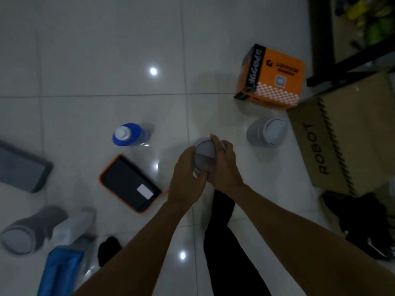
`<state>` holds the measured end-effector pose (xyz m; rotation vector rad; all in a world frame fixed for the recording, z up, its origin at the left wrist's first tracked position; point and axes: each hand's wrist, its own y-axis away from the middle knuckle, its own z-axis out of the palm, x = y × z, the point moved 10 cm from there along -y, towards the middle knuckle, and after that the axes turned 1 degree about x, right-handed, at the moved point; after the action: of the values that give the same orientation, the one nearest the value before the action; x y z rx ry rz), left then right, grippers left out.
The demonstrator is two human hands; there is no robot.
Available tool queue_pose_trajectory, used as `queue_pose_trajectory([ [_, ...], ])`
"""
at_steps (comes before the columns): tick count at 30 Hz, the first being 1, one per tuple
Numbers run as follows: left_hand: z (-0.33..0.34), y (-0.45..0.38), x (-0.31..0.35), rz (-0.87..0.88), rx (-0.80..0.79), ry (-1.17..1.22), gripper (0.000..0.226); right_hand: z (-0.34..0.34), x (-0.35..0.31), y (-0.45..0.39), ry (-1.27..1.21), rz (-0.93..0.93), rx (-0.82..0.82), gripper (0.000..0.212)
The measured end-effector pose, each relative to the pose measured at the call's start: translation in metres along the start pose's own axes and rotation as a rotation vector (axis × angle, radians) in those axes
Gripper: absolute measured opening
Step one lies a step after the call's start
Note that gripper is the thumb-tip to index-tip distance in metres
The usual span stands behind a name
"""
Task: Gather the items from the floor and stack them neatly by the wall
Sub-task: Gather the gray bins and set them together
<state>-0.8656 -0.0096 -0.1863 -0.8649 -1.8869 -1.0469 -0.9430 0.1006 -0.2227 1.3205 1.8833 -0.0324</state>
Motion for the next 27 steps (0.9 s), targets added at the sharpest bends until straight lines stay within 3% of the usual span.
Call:
queue_pose_trajectory([
  [7, 0.100, -0.090, 0.055, 0.032, -0.026, 0.056, 0.051, -0.100, 0.068, -0.094, 0.184, 0.057, 0.073, 0.103],
  [13, 0.147, -0.157, 0.064, -0.026, -0.107, 0.064, 0.039, -0.132, 0.103, -0.152, 0.315, 0.122, 0.133, 0.098],
  [19, 0.171, -0.185, 0.025, -0.130, -0.210, -0.003, 0.069, -0.116, 0.124, -0.179, 0.362, 0.162, 0.067, 0.105],
  [27, 0.169, -0.175, -0.008, -0.237, -0.378, -0.022, 0.086, -0.095, 0.130, -0.173, 0.376, 0.158, 0.012, 0.114],
])
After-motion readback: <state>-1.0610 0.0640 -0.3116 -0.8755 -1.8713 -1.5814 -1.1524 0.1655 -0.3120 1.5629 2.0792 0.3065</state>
